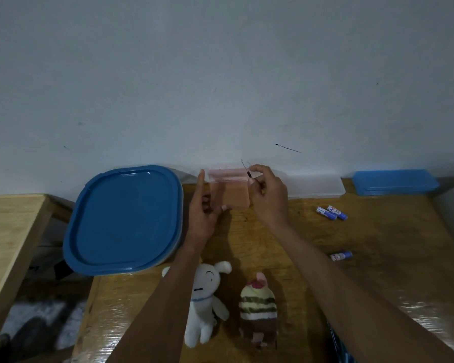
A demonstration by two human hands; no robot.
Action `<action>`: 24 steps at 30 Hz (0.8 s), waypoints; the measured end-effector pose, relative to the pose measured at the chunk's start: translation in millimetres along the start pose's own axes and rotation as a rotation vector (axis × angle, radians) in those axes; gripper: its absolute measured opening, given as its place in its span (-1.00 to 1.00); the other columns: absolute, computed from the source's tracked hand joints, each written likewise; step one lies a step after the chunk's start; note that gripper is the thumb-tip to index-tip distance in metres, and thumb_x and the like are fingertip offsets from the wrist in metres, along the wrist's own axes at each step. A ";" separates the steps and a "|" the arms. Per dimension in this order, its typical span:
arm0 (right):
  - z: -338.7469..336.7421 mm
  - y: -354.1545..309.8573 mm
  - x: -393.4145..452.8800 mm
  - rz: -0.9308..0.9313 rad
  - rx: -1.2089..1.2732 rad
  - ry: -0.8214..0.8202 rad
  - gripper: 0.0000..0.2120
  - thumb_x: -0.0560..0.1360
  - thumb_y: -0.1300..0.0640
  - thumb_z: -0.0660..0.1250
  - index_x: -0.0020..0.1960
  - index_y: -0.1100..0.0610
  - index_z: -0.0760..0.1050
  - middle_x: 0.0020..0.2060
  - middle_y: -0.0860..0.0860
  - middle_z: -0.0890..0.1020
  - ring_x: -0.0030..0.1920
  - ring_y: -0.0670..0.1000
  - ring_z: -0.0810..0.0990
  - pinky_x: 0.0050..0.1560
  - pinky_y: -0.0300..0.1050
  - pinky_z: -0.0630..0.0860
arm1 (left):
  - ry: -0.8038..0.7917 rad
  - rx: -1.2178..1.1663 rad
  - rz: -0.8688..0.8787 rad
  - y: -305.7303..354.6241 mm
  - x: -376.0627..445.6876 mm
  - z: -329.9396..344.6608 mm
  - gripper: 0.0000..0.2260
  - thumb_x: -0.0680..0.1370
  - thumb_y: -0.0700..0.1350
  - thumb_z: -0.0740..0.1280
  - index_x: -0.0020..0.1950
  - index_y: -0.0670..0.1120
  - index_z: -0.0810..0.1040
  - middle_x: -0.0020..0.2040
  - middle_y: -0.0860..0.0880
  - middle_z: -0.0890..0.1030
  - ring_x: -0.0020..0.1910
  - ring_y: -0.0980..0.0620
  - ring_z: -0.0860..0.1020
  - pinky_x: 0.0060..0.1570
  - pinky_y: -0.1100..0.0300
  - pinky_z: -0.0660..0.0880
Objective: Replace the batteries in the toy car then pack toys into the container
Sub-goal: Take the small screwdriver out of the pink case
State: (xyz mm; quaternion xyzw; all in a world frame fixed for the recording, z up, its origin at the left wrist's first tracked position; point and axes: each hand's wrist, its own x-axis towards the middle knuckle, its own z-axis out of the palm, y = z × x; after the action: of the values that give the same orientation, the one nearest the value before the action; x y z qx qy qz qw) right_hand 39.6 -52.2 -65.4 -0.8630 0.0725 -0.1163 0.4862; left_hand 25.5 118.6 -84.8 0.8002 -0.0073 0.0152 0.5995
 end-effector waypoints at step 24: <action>-7.1 5.2 -36.9 0.048 -0.210 -0.140 -0.69 0.62 0.17 0.28 0.29 -0.11 0.57 -0.03 -0.05 0.57 -0.11 -0.04 0.57 -0.10 -0.15 0.62 | -0.089 0.270 -0.131 12.1 -0.6 -7.3 -0.55 0.54 -0.13 0.45 0.43 -0.09 0.50 0.30 -0.09 0.60 0.24 -0.05 0.56 0.22 0.02 0.57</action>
State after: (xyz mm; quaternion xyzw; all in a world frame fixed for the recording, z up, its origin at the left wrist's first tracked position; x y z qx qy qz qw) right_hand 2.1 -52.0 -71.2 -0.9132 0.0710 -0.0360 0.3996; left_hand 24.4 122.2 -71.1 0.8723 0.0206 -0.0585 0.4851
